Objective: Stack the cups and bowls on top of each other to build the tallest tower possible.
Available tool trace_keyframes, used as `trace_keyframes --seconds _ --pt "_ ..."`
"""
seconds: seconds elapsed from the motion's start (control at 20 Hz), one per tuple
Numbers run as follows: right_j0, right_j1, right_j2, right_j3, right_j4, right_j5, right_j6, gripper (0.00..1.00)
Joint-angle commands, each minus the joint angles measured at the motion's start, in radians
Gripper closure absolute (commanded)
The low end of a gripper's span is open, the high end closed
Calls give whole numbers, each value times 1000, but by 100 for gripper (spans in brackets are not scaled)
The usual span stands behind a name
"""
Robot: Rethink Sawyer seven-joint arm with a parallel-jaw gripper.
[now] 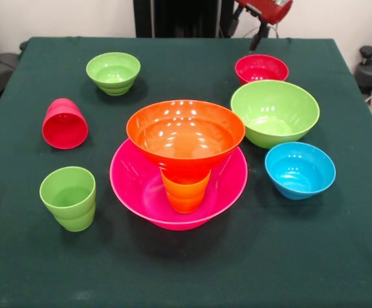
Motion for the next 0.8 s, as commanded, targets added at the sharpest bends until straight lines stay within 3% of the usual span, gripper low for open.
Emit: trace_keyframes --seconds 0.05,0.8 --pt "20 71 42 -88 63 -39 160 0" --pt "47 112 39 -119 129 -47 169 0"
